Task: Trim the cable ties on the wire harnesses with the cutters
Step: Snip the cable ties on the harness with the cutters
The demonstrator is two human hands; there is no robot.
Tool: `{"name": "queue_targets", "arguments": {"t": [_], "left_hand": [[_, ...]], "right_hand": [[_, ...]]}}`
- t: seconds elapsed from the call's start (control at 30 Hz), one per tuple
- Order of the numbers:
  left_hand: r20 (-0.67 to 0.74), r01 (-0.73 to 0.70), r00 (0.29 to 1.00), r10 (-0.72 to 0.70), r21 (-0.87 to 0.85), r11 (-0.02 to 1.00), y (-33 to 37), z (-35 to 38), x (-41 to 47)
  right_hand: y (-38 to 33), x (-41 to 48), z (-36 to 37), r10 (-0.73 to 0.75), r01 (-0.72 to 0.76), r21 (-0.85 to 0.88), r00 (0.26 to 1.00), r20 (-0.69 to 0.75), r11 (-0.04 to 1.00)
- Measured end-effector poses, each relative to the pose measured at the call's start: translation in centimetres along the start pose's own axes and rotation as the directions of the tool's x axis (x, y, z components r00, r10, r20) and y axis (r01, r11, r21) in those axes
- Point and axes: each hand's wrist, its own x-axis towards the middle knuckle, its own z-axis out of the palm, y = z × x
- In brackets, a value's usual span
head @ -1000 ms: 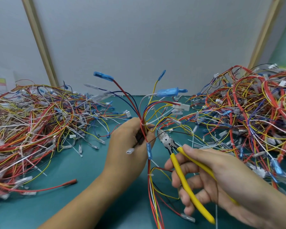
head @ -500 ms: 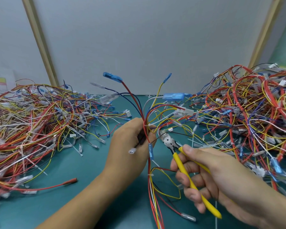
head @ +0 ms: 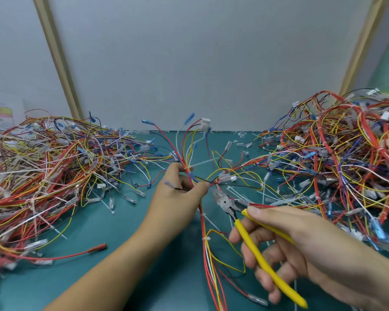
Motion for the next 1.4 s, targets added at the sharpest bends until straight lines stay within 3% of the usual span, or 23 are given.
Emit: {"name": "queue_targets", "arguments": {"t": [0.13, 0.2, 0.27, 0.37, 0.53, 0.63, 0.87, 0.97, 1.2, 1.3, 1.4], "left_hand": [[-0.013, -0.084, 0.996, 0.094, 0.325, 0.942, -0.4, -0.7, 0.5], [-0.002, -0.117, 0.992, 0.128, 0.381, 0.917, 0.1, -1.1, 0.4], [0.054, -0.098, 0.995, 0.087, 0.244, 0.965, 0.8, -1.1, 0.1], [0.225, 0.013, 0.974, 0.018, -0.139, 0.990, 1.7, -0.7, -0.3], [0.209, -0.028, 0.975, 0.075, -0.219, 0.975, 2.4, -0.3, -1.0], [0.236, -0.043, 0.967, 0.096, -0.217, 0.975, 2.4, 0.1, -1.4], [0.378, -0.115, 0.909, 0.176, -0.177, 0.977, 2.0, 0.3, -2.0], [0.369, -0.110, 0.916, 0.159, -0.152, 0.982, 1.9, 0.2, -2.0], [0.280, -0.066, 0.951, 0.131, -0.230, 0.971, 2.2, 0.0, -1.9], [0.280, -0.046, 0.952, 0.126, -0.276, 0.960, 2.3, -0.1, -1.7], [0.369, -0.056, 0.914, 0.166, -0.291, 0.955, 2.4, 0.0, -2.1]], "right_hand": [[-0.1, 0.0, -0.1, -0.052, 0.052, 0.002, 0.999, 0.015, 0.999], [0.1, 0.2, 0.0, -0.126, 0.127, 0.014, 0.991, -0.049, 0.992], [0.3, 0.5, 0.0, -0.213, 0.216, 0.005, 0.967, -0.143, 0.976], [0.6, 0.8, -0.1, -0.341, 0.354, -0.006, 0.896, -0.285, 0.935], [0.7, 1.1, -0.7, -0.575, 0.582, -0.127, 0.702, -0.421, 0.803], [0.5, 0.9, -0.8, -0.649, 0.638, -0.188, 0.635, -0.419, 0.746], [1.0, 1.4, -0.9, -0.674, 0.578, -0.347, 0.656, -0.340, 0.738], [1.5, 1.7, -1.1, -0.672, 0.512, -0.454, 0.662, -0.333, 0.729], [2.0, 1.6, -0.9, -0.737, 0.534, -0.520, 0.577, -0.353, 0.667], [2.1, 1.9, -0.9, -0.728, 0.531, -0.514, 0.596, -0.338, 0.673], [2.2, 2.0, -0.7, -0.705, 0.518, -0.506, 0.640, -0.305, 0.690]]}}
